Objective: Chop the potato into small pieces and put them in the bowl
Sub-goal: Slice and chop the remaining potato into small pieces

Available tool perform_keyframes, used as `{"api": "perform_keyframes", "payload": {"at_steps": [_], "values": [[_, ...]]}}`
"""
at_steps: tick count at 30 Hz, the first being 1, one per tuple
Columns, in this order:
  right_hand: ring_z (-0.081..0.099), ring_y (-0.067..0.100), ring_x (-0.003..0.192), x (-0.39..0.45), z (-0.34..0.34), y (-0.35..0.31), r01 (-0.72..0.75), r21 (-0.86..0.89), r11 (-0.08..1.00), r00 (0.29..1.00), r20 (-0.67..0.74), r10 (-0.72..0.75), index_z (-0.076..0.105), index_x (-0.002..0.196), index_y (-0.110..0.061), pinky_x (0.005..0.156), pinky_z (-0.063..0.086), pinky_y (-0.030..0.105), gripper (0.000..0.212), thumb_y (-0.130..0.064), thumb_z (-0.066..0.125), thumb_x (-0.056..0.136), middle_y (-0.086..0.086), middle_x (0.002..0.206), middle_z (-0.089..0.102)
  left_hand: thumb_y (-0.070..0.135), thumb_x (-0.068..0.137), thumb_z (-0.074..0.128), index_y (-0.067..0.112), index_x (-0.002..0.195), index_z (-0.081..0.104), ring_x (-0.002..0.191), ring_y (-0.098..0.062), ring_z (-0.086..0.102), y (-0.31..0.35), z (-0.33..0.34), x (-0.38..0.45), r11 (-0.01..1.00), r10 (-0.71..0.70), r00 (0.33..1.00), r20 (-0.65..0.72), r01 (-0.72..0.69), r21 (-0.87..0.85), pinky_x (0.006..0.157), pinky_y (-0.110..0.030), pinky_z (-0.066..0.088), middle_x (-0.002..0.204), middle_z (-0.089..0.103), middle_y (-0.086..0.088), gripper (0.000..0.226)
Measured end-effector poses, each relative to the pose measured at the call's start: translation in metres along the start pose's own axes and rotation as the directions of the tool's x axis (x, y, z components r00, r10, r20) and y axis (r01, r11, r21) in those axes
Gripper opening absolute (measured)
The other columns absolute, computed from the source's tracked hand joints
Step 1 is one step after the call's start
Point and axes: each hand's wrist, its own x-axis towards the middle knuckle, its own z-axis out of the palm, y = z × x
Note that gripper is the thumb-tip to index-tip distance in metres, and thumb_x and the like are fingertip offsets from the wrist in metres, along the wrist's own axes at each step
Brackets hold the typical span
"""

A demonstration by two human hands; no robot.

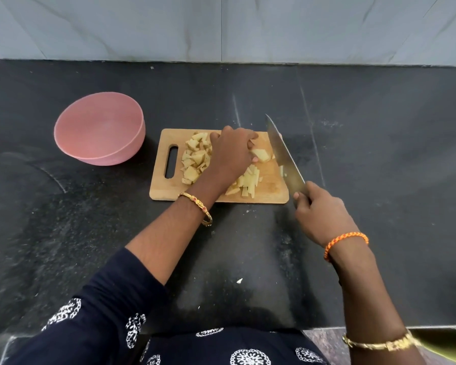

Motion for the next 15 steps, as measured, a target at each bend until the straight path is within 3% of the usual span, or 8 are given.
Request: {"api": "perform_keyframes", "payload": {"at_steps": [5,15], "values": [[0.051,0.031,0.074,0.016,0.01,-0.006,0.029,-0.013,0.999,1.0,0.006,-0.029,0.043,0.085,-0.015,0.067,0.041,0.032,0.018,-0.025,0.038,0.099,0.009,0.077,0.052,0.02,0.08,0.072,0.023,0.135,0.048,0.12,-0.02,0.044,0.0,-0.001,0.001,1.0,-0.003,1.0,-0.008,0.002,-0.029,0.081,-0.033,0.019,0.103,0.071,0.007,0.061],[0.05,0.029,0.071,0.02,0.019,-0.016,-0.001,-0.121,0.993,0.997,0.071,0.01,0.036,0.101,-0.019,0.065,0.04,0.034,0.002,-0.02,0.036,0.099,0.013,0.084,0.049,0.021,0.079,0.073,0.024,0.128,0.052,0.116,-0.019,0.047,-0.003,0.004,0.003,0.999,-0.006,0.999,-0.054,0.003,-0.046,0.081,-0.034,0.021,0.1,0.071,0.007,0.053]]}}
